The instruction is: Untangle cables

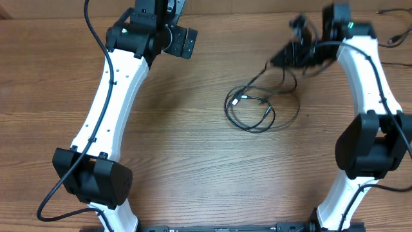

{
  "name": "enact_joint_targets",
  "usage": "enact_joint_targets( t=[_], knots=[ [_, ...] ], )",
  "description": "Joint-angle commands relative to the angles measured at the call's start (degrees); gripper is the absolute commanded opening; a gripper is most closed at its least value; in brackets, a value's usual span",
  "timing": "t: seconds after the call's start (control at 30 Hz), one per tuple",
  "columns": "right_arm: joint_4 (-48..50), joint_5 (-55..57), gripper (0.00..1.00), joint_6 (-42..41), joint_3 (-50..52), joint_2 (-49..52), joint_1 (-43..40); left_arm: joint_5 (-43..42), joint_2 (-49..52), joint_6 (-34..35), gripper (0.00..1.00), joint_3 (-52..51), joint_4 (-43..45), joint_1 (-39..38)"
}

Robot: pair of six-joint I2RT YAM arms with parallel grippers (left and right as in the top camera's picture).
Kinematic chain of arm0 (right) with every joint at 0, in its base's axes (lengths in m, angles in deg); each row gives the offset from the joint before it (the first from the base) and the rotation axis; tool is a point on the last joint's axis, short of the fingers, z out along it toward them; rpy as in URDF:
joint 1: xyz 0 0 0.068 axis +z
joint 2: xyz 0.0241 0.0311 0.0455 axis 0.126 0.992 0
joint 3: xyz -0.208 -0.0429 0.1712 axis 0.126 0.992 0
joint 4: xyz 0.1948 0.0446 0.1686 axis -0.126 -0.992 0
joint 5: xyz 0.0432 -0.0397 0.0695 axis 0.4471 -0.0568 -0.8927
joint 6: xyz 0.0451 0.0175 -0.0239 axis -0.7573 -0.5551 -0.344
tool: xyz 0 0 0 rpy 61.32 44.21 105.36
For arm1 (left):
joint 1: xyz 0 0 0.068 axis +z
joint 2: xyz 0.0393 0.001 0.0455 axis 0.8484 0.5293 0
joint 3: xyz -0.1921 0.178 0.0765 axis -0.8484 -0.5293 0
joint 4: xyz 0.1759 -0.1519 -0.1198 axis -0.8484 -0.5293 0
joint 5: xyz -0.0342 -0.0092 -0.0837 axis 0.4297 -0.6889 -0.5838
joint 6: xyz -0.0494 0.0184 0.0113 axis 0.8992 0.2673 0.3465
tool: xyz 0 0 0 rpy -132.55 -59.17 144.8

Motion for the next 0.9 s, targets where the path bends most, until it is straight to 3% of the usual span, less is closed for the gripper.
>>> enact_joint_targets(
  t=[0.0, 0.17, 0.3, 0.37, 0.5, 0.63, 0.7, 0.77, 0.87],
  knots=[
    [-2.62, 5.44, 0.04, -6.51, -17.75, -2.32, 2.29, 0.57, 0.5, -1.22, 1.0, -0.15, 0.22, -0.02],
    [-3.13, 11.65, 0.04, -11.67, -42.45, -2.32, 2.75, 0.52, 0.5, -1.4, 1.0, -0.15, 1.46, -0.02],
    [-1.79, 14.1, 0.04, -11.04, -49.55, -2.32, 2.93, -1.27, 0.5, -1.42, 1.0, -0.15, 2.99, -0.02],
    [-1.92, 14.16, 0.04, -9.9, -49.94, -2.32, 2.93, -8.52, 0.5, -2.64, 1.0, -0.15, 4.7, -0.02],
    [-4.76, 14.36, 0.04, -9.7, -49.59, -2.21, 2.91, -35.1, 0.5, -4.76, 1.0, -0.15, 12.2, -0.02],
    [-6.34, 14.32, 0.04, -8.52, -49.48, -2.21, 2.93, -61.79, 0.5, 0.39, 1.0, -0.15, 28.98, -0.07],
    [-7.61, 14.32, 0.04, -7.26, -49.48, -2.21, 2.95, -67.12, 0.5, 6.43, 1.0, -0.15, 40.22, -0.35],
    [-9.03, 14.32, 0.04, -6.27, -49.48, -2.21, 3.26, -67.23, 0.5, 11.37, 1.0, -0.15, 47.3, -0.68],
    [-11.21, 14.49, 0.04, -3.87, -49.44, -2.21, 3.98, -66.01, 0.5, 12.37, 1.0, -0.15, 50.69, -0.98]
  ],
)
